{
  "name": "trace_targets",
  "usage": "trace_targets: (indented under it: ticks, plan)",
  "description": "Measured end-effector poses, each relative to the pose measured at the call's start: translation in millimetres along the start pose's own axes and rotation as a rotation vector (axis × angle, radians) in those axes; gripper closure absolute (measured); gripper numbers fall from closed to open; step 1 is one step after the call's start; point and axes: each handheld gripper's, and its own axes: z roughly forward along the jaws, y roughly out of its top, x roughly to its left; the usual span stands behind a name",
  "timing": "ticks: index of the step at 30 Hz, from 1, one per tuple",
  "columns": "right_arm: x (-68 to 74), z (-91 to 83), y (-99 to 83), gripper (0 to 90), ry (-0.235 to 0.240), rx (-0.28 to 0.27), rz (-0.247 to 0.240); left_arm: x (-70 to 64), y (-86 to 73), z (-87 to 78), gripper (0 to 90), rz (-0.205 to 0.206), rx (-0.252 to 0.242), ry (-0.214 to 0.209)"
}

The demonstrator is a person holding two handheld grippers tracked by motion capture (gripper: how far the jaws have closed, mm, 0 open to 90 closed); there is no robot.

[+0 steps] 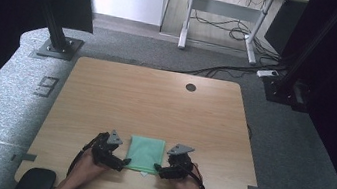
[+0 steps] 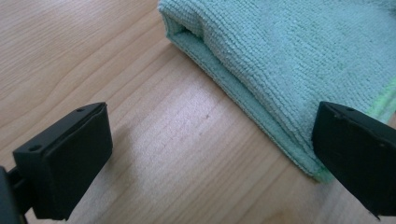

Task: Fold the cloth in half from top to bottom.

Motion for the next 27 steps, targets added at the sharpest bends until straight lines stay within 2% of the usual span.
trace_targets:
  ticks: [2, 8, 11, 18, 27]
  plan:
    - [-2.1, 1.0, 1.3, 24.0, -0.007, -0.004, 0.007, 2.5, 0.1, 2.5, 0.0, -0.016, -0.011, -0.007]
    - [-10.0, 4.6, 4.9, 24.0, -0.018, -0.009, 0.010, 8.3, 6.1, 8.1, 0.0, -0.029, -0.013, 0.003]
    - [-16.5, 7.4, 6.4, 23.5, -0.018, -0.017, 0.033, 11.8, 9.9, 11.2, 0.0, -0.029, -0.012, 0.004]
    - [-30.4, 14.6, 13.1, 16.3, -0.047, -0.011, 0.057, 23.4, 21.2, 21.1, 0.0, -0.038, -0.015, 0.012]
    - [-44.5, 22.3, 19.8, 13.0, -0.076, -0.017, 0.084, 34.9, 32.2, 30.2, 0.0, -0.046, -0.012, 0.020]
